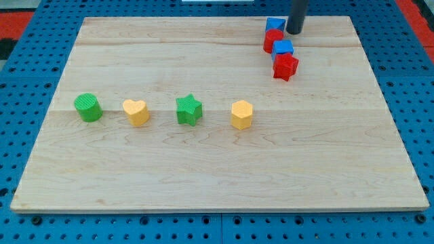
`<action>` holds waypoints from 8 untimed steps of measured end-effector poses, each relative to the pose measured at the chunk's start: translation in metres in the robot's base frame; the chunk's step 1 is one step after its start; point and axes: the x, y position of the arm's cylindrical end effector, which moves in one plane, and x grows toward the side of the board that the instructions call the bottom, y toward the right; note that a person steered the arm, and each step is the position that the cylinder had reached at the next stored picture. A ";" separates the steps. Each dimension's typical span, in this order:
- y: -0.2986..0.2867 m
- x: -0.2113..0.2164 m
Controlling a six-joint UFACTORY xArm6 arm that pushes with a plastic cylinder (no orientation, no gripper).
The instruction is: Push the blue triangle towards the top left
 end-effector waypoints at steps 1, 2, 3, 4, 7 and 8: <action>-0.016 0.000; -0.029 0.000; -0.039 0.000; -0.025 -0.004; -0.058 -0.012; -0.095 -0.012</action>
